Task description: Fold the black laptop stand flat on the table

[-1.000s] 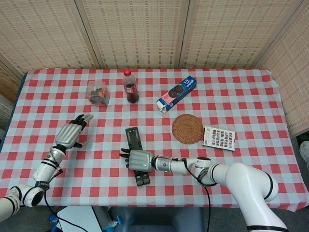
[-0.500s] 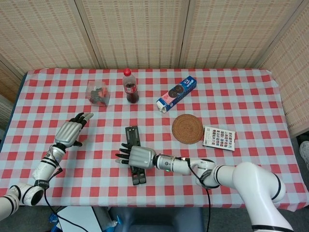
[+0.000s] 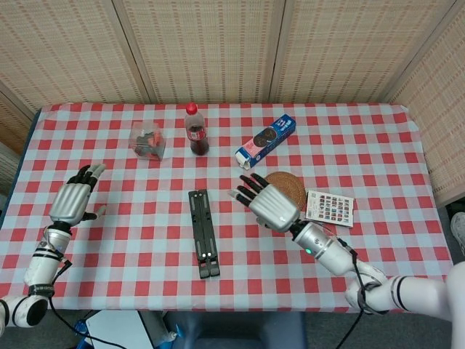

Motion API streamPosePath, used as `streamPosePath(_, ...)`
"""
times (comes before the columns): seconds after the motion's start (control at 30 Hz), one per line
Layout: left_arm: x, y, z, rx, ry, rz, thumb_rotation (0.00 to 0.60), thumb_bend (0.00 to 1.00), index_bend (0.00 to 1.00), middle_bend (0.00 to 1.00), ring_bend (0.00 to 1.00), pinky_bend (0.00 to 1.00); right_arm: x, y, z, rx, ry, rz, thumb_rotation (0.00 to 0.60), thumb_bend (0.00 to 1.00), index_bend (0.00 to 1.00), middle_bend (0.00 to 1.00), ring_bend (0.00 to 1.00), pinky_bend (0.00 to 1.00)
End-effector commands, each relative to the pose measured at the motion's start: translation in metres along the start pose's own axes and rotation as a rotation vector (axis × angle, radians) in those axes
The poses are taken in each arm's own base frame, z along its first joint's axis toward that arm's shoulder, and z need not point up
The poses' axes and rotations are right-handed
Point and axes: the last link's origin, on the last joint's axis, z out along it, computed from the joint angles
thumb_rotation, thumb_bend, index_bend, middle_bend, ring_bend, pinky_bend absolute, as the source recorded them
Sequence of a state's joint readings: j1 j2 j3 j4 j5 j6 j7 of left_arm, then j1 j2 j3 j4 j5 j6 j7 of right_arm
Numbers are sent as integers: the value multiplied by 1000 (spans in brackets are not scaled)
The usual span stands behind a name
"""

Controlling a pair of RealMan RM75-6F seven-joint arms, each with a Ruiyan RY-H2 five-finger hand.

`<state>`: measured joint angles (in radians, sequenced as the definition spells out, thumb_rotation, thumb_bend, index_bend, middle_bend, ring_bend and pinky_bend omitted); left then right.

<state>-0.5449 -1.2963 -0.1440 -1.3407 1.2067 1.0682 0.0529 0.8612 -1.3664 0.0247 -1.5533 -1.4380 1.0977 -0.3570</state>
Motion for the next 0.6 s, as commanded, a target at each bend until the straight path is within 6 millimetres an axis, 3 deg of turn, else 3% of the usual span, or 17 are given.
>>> streamPosePath(0.03, 8, -17, -24, 64, 37, 7, 600, 258, 0, 0, 44, 212, 5, 43, -70, -263, 1, 64, 600, 212, 204, 276, 141, 238)
streamPosePath(0.2, 11, -26, -57, 96, 75, 6, 600, 258, 0, 0, 44, 212, 1, 62, -135, -430, -21, 127, 600, 212, 220, 279, 144, 241)
streamPosePath(0.4, 14, -28, -95, 118, 124, 11, 600, 258, 0, 0, 44, 213, -4, 70, -202, -572, -23, 182, 600, 212, 224, 252, 144, 242)
streamPosePath(0.6, 14, -27, -126, 131, 165, 7, 600, 258, 0, 0, 44, 212, -3, 68, -252, -670, -7, 181, 600, 212, 224, 248, 144, 240)
